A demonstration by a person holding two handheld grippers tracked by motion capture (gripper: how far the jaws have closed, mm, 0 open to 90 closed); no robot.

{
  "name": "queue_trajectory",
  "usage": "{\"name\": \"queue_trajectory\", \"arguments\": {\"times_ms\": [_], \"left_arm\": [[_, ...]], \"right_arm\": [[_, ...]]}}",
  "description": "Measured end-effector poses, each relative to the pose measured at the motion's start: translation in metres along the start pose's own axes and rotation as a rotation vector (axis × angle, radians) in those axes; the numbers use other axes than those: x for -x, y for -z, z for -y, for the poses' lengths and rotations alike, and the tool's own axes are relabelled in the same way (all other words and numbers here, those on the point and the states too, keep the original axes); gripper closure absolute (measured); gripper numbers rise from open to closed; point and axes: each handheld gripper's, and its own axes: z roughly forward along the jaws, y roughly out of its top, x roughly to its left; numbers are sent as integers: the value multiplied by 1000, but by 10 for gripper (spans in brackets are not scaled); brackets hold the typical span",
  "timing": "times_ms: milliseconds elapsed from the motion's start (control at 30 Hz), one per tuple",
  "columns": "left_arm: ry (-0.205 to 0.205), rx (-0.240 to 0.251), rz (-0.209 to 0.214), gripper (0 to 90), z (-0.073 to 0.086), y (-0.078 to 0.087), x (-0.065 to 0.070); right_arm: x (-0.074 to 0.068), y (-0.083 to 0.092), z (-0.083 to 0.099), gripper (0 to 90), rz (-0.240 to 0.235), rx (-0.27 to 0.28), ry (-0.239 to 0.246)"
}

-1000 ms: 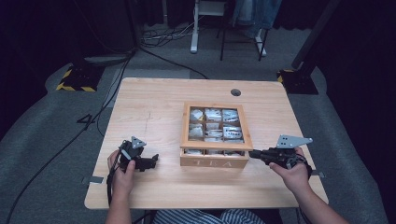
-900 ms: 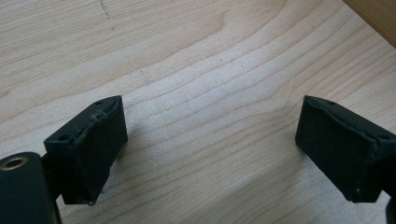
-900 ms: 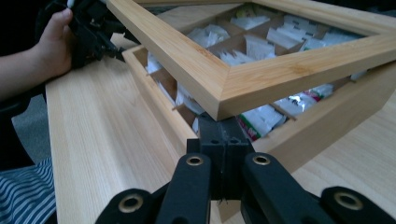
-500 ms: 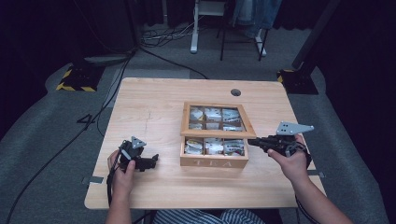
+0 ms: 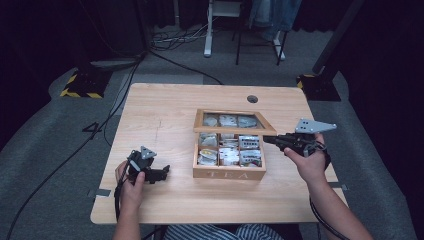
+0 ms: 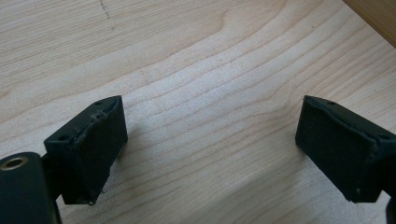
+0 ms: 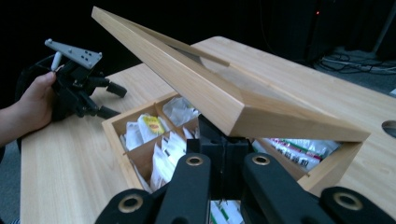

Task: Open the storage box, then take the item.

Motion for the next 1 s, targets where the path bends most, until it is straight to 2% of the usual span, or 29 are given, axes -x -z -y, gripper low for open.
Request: {"name": "queue_trajectory", "arguments": {"times_ms": [133, 300, 467, 567, 733, 1000], "left_arm": [[5, -1, -4, 95, 0, 0, 1], [4, -1, -3, 97, -1, -1, 2], [4, 0, -8, 95, -1, -1, 3], [7, -1, -15, 95, -1, -1, 4], [16, -2, -18, 95, -1, -1, 5], [36, -2, -35, 95, 0, 0, 7]], "right_arm": [[4, -1, -4, 900, -5, 25, 4], [4, -5, -5, 900, 14, 49, 65], [5, -8, -2, 900, 17, 92, 40], [5, -10, -1, 900, 35, 112, 51], [6, -12, 1, 900, 34, 146, 52], [6, -13, 2, 900, 42, 148, 53]]}}
